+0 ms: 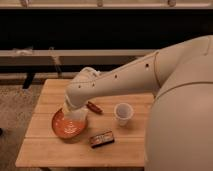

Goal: Place the white sponge in the ceramic cup

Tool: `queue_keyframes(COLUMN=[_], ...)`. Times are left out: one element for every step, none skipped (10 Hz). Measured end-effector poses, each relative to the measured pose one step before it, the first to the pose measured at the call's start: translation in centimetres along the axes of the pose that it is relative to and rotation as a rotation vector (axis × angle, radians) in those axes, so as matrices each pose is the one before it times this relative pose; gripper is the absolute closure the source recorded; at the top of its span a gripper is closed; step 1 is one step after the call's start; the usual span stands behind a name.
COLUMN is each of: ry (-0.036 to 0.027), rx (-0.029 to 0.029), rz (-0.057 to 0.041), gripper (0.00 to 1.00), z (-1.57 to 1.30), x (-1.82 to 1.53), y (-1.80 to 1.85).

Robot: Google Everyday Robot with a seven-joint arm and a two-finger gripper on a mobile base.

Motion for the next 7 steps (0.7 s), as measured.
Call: queue_keyframes(ry=[-0.00557,-0.00731,-0.00993,-0.00897,-0.01074,-0.0133,-0.01352], rx=[0.00092,0.00222,0.0021,-0.00005,-0.00137,-0.00206,-0.00634], rz=[0.00715,0.01158,0.01666,0.01139,0.02002,0.02289,0.01913], gripper=[1.0,1.0,1.0,1.0,1.0,1.0,1.0], z=[-0.167,-0.259,-0.425,-0.425,-0.64,-0.611,-0.546], x=[-0.192,-0.115,-0.115,-0.158,0.12,0.292,0.423], y=[-0.533,-1.292,-1.68,-1.086,-1.48,-1.45,-1.129])
